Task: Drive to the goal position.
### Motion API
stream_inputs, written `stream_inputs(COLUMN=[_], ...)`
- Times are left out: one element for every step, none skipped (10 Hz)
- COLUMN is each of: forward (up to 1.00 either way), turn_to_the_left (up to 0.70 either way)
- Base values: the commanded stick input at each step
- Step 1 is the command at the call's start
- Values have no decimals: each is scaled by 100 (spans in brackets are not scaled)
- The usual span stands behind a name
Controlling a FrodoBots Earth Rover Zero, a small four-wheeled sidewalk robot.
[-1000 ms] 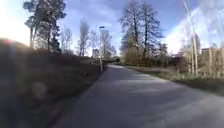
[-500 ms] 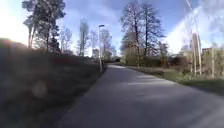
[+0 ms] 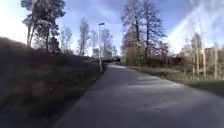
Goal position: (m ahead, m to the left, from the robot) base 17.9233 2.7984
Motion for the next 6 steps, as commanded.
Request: stream_inputs(forward=[100, 100, 100, 100, 100, 100], turn_to_the_left=[0, 0, 0, 0, 0, 0])
